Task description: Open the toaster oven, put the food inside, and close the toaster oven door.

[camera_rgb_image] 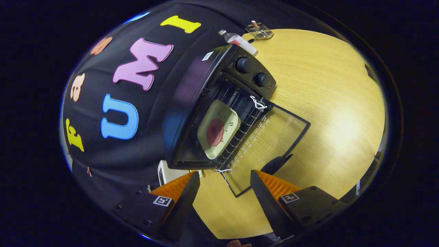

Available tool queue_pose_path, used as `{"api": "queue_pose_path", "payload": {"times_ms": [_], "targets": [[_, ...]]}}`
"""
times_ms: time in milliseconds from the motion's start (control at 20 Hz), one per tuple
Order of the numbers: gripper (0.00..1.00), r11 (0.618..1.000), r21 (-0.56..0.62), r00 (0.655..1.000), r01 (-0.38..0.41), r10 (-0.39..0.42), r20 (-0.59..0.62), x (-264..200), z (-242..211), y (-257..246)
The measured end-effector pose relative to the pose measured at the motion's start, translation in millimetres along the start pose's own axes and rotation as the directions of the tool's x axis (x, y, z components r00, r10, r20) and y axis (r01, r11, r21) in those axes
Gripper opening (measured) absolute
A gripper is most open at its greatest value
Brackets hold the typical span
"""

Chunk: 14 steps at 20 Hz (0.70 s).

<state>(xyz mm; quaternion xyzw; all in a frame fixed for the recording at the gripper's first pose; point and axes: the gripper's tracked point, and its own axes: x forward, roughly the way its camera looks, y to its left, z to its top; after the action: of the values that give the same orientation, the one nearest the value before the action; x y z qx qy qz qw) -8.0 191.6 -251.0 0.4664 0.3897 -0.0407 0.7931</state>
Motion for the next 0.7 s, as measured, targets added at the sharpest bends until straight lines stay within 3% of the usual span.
{"api": "queue_pose_path", "payload": {"times_ms": [100,300,600,700], "targets": [[0.98,0.986,-0.166,1.0,0.016,-0.017,-0.002,-9,-3,-7],[0.98,0.898,-0.436,0.998,0.054,-0.055,0.01,-25,-13,-20],[0.99,0.717,-0.684,0.981,0.131,-0.194,-0.016,-19,-41,-74],[0.99,0.686,-0.713,0.971,0.145,-0.238,-0.032,-6,-50,-94]]}}
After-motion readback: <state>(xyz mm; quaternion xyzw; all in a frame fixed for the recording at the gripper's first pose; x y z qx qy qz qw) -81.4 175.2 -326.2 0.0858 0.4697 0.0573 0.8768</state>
